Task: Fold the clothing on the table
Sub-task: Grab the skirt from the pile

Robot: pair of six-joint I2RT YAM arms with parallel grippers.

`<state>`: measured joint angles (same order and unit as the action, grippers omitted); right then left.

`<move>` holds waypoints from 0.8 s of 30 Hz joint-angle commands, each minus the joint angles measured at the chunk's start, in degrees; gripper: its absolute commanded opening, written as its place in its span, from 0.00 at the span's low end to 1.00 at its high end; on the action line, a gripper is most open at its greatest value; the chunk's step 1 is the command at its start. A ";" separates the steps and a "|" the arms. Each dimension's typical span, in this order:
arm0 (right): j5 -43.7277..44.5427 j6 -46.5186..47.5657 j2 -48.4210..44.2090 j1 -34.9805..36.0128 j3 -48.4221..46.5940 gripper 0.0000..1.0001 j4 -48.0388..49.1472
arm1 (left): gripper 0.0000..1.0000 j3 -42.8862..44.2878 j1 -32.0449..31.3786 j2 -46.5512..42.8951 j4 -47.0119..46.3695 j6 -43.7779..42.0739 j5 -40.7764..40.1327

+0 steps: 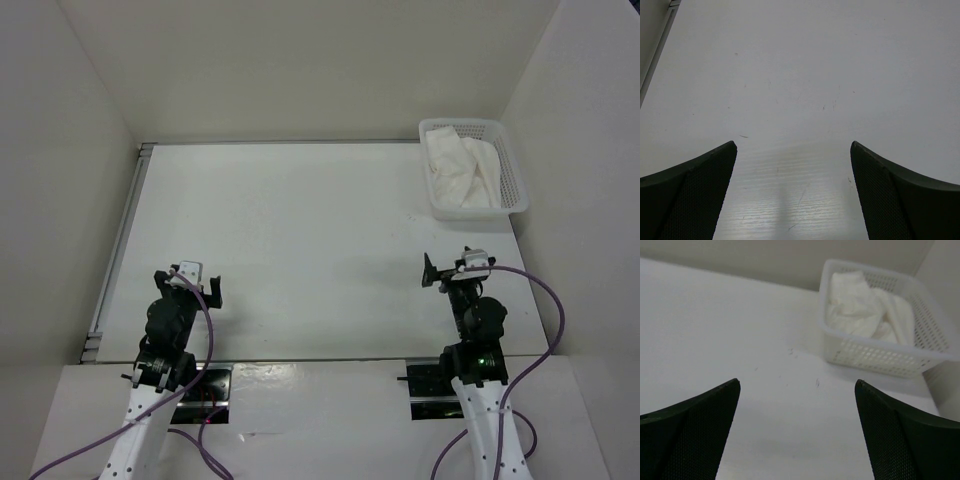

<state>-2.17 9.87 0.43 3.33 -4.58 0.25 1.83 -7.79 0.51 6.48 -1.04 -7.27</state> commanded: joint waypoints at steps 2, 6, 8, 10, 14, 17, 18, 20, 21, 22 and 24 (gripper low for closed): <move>6.91 4.71 -1.51 -0.26 -9.64 0.99 10.92 | 1.00 -1.74 -0.29 -7.54 -1.21 1.13 -0.47; 12.79 2.19 19.07 -0.26 -24.21 0.99 4.18 | 1.00 -1.74 -0.29 -7.54 -1.21 1.13 -0.47; 18.33 -4.19 36.20 -0.26 -38.35 0.99 -1.89 | 1.00 -1.74 -0.29 -7.54 -1.21 1.13 -0.47; 19.75 -7.48 46.46 -0.26 -53.64 0.99 -13.66 | 1.00 -1.74 -0.29 -7.54 -1.21 1.13 -0.47; 14.85 -9.26 65.81 -1.40 -73.00 0.99 -28.44 | 1.00 -1.74 -0.29 -7.54 -1.21 1.13 -0.47; 9.93 -8.54 74.00 -3.33 -79.62 0.99 -33.03 | 1.00 -1.74 -0.29 -7.54 -1.21 1.13 -0.47; 8.78 -7.77 75.41 -3.86 -81.19 0.99 -33.64 | 1.00 -1.74 -0.29 -7.54 -1.21 1.13 -0.47; 10.33 -6.10 79.54 -3.34 -83.65 0.99 -34.26 | 1.00 -1.74 -0.29 -7.54 -1.21 1.13 -0.47; 11.31 -5.57 81.03 -3.33 -84.53 0.99 -34.96 | 1.00 -1.74 -0.29 -7.54 -1.21 1.13 -0.47; 11.92 -4.69 83.75 -3.33 -85.50 0.99 -34.97 | 1.00 -1.74 -0.29 -7.54 -1.21 1.13 -0.47; 13.34 -4.68 85.78 -4.55 -88.40 0.99 -34.97 | 1.00 -1.74 -0.29 -7.54 -1.21 1.13 -0.47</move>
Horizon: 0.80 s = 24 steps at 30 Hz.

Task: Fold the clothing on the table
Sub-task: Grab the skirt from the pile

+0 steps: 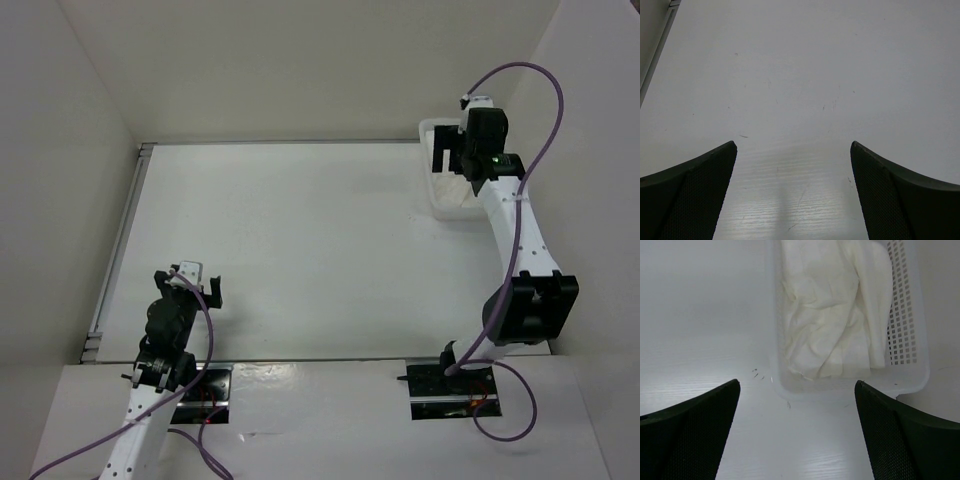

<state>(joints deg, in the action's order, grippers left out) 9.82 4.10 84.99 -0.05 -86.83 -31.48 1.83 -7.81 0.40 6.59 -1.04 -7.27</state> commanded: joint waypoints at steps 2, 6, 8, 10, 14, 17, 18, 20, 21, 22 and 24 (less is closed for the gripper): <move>-2.68 3.45 5.33 -2.49 -9.48 0.99 -6.55 | 1.00 -1.74 -0.27 -7.44 -1.32 1.13 -0.47; -4.46 3.29 16.76 -5.65 -24.68 0.99 -14.47 | 1.00 -1.74 -0.27 -7.44 -1.32 1.13 -0.47; -8.05 4.24 22.03 -9.08 -30.82 0.99 -17.19 | 1.00 -1.74 -0.27 -7.44 -1.32 1.13 -0.47; -10.69 5.03 24.42 -10.40 -34.27 0.99 -17.99 | 1.00 -1.74 -0.27 -7.44 -1.32 1.13 -0.47; -12.20 7.50 30.31 -11.63 -44.19 0.99 -23.26 | 1.00 0.11 -0.27 -7.44 -2.97 -8.76 6.01; -14.56 8.29 31.55 -13.12 -43.70 0.99 -23.89 | 1.00 1.59 -0.27 -7.44 -12.62 -9.96 4.49; -15.09 8.90 31.55 -13.65 -43.08 0.99 -23.89 | 1.00 1.60 -0.27 -7.44 -15.61 -12.30 4.54; -15.79 8.91 31.55 -14.54 -40.63 0.99 -22.40 | 1.00 2.13 -0.27 -6.83 -23.68 -16.70 5.33; -16.41 8.91 31.55 -15.32 -39.40 0.99 -21.61 | 1.00 4.74 -0.27 -5.86 -25.03 -16.72 5.33; -16.42 8.91 31.55 -16.02 -37.99 0.99 -20.73 | 1.00 6.51 -0.27 -4.98 -25.05 -16.72 6.29; -16.94 8.91 31.55 -16.64 -33.42 0.99 -17.22 | 1.00 11.07 -0.27 0.01 -23.21 -17.94 7.09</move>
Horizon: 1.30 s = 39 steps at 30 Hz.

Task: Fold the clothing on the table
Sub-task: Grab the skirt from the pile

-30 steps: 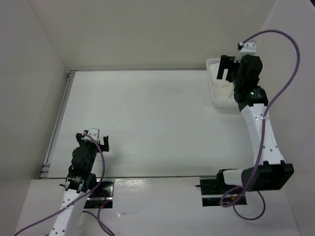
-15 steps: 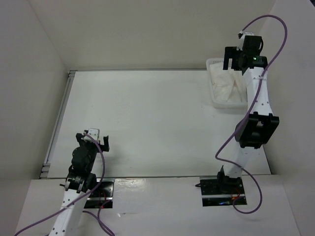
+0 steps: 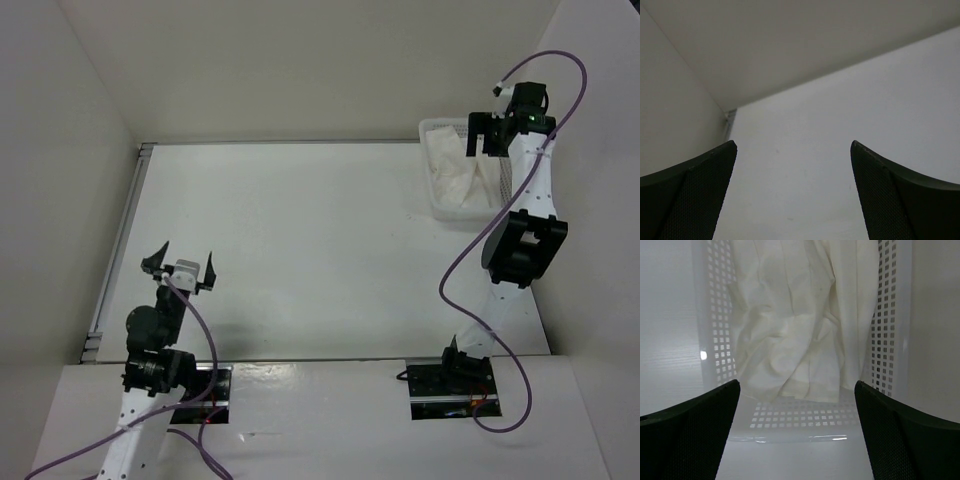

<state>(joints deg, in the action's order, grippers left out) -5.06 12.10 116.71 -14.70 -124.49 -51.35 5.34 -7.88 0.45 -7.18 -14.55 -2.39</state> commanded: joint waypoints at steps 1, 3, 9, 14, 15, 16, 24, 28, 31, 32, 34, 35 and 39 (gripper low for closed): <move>-2.06 0.91 -0.16 -2.00 5.56 0.99 3.71 | 1.00 10.01 -0.21 2.51 -8.91 -4.44 1.52; -2.58 0.91 -0.16 -2.00 8.99 0.99 6.69 | 1.00 18.01 -0.21 11.47 -8.21 -5.14 -1.63; -3.73 1.44 0.98 -2.53 15.06 0.99 14.26 | 1.00 41.47 -0.21 36.52 1.19 2.49 -14.90; -4.95 0.39 4.58 -3.06 15.85 0.99 17.60 | 1.00 67.62 0.32 57.41 21.87 18.13 -26.86; -4.96 0.38 5.72 -3.06 15.85 0.99 18.12 | 1.00 71.26 1.02 60.34 25.43 19.89 -26.87; -5.48 -0.23 5.73 -3.06 15.85 0.99 19.17 | 1.00 74.78 1.81 62.98 28.94 21.65 -27.40; -6.19 -1.98 13.28 -2.53 7.01 0.99 19.10 | 1.00 89.40 6.55 79.27 48.66 16.04 -17.41; -5.49 -3.04 17.49 -1.48 -0.57 0.99 17.95 | 1.00 88.60 7.09 81.89 50.32 14.46 -19.30; -3.55 -2.35 20.92 -0.08 -4.53 0.93 17.95 | 1.00 93.96 7.62 86.45 54.53 15.07 -20.02; -2.94 -1.65 21.63 0.46 -4.54 0.87 17.95 | 1.00 95.36 8.31 87.52 55.68 15.07 -20.02; -2.94 -1.02 22.25 1.95 -5.15 0.60 17.95 | 1.00 98.18 8.32 89.63 58.33 13.85 -20.02; -2.94 -1.02 22.25 1.95 -5.15 0.53 17.95 | 1.00 98.19 8.93 89.64 58.33 13.84 -20.02; -4.87 -1.02 22.25 3.01 -5.15 0.26 17.43 | 1.00 94.69 10.33 89.02 55.27 10.07 -19.32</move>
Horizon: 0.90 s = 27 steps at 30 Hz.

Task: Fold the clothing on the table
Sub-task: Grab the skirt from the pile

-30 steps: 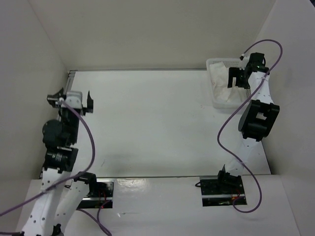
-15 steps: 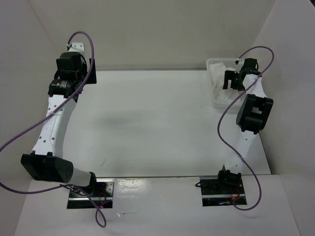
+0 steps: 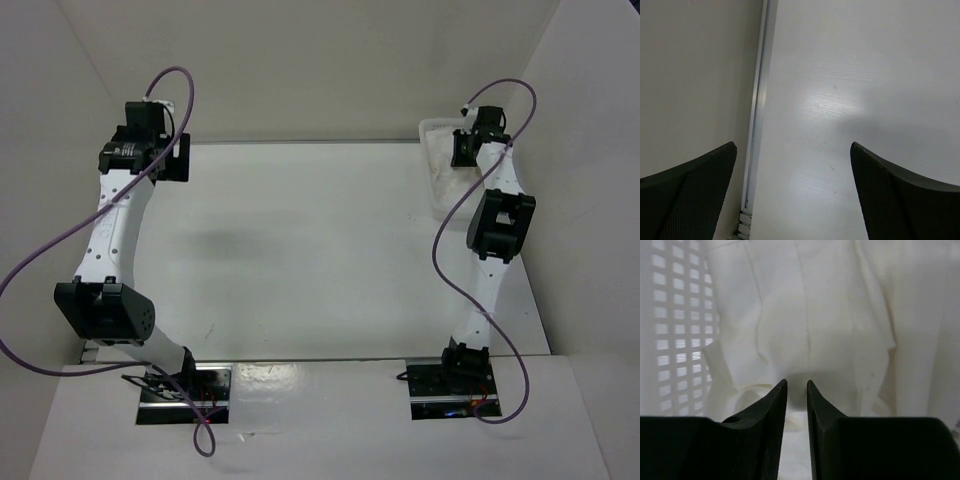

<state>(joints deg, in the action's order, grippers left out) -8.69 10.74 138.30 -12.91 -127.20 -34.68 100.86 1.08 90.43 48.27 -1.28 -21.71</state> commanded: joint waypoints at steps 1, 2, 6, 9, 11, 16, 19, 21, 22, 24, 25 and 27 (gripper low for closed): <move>-1.24 0.33 0.66 1.83 -2.44 0.26 0.75 | 1.00 -1.97 2.25 -1.66 -0.72 -3.73 0.01; -1.24 0.33 0.66 1.83 -2.44 0.25 0.14 | 1.00 -2.94 2.26 -1.66 -0.72 -4.34 1.75; -1.24 -0.19 0.66 2.36 -2.44 0.00 -1.00 | 1.00 -7.51 4.89 -1.66 -0.72 -4.87 5.27; -2.39 -0.89 -1.88 1.84 -1.74 0.00 -1.62 | 1.00 -10.33 6.91 -2.19 -1.33 -4.87 7.82; -3.35 -1.78 -3.82 1.13 -1.74 0.00 -1.62 | 1.00 -11.82 8.75 -3.77 -2.74 -4.17 9.14; 0.07 -1.25 -10.14 0.60 0.98 0.83 -0.14 | 1.00 -16.21 10.60 -7.90 -7.04 -1.72 11.34; 2.53 -0.64 -10.77 0.60 3.70 0.91 0.57 | 1.00 -18.49 11.22 -7.90 -8.37 0.57 12.65; 3.59 -0.64 -10.77 0.60 5.02 0.96 0.57 | 1.00 -19.55 12.36 -8.43 -8.89 2.06 14.15; 4.20 -0.11 -10.77 0.60 7.03 0.96 0.57 | 1.00 -20.26 12.37 -8.43 -8.90 3.55 16.07; 4.21 0.42 -10.77 0.60 9.15 0.95 2.32 | 1.00 -22.54 13.60 -10.01 -10.30 3.56 17.84; 4.21 0.42 -10.77 0.60 10.03 0.95 2.85 | 1.00 -22.55 14.20 -10.01 -10.91 3.56 17.85; 4.21 0.95 -10.07 0.07 11.53 0.94 3.47 | 1.00 -23.43 14.73 -10.54 -11.44 2.87 17.33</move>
<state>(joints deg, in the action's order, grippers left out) -5.80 10.57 128.92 -12.40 -118.39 -33.21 78.24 14.57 82.06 39.77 0.32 -6.79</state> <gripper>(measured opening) 0.941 1.001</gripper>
